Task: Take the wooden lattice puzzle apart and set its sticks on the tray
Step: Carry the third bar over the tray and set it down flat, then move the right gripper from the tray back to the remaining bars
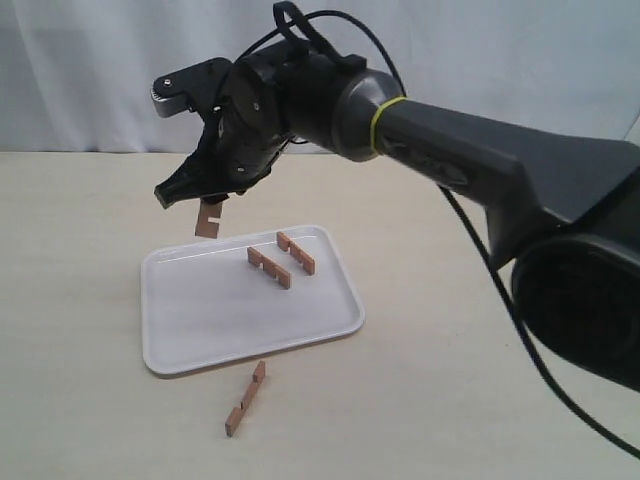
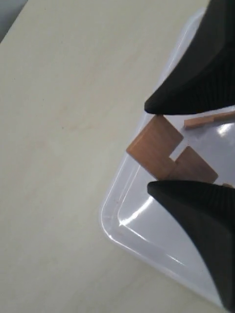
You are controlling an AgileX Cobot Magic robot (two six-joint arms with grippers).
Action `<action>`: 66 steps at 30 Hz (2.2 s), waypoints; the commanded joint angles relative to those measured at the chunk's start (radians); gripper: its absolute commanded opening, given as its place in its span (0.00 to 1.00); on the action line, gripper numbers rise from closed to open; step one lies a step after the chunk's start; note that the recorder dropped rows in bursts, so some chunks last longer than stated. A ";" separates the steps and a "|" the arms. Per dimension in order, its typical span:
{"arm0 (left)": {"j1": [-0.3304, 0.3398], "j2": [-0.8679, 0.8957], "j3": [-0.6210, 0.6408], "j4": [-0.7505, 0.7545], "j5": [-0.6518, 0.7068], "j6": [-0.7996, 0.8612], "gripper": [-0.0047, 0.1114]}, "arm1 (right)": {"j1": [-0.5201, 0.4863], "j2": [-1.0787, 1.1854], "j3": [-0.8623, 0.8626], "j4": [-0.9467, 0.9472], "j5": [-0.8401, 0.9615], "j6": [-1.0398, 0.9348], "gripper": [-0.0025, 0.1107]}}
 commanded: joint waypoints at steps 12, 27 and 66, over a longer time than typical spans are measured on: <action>-0.004 -0.001 0.003 0.001 -0.012 0.001 0.04 | -0.004 0.198 -0.110 0.036 0.036 -0.021 0.06; -0.004 -0.001 0.003 0.001 -0.012 0.001 0.04 | -0.003 0.222 -0.110 0.036 0.036 0.005 0.35; -0.004 -0.001 0.003 0.001 -0.012 0.001 0.04 | -0.003 -0.158 0.265 0.304 0.422 -0.496 0.59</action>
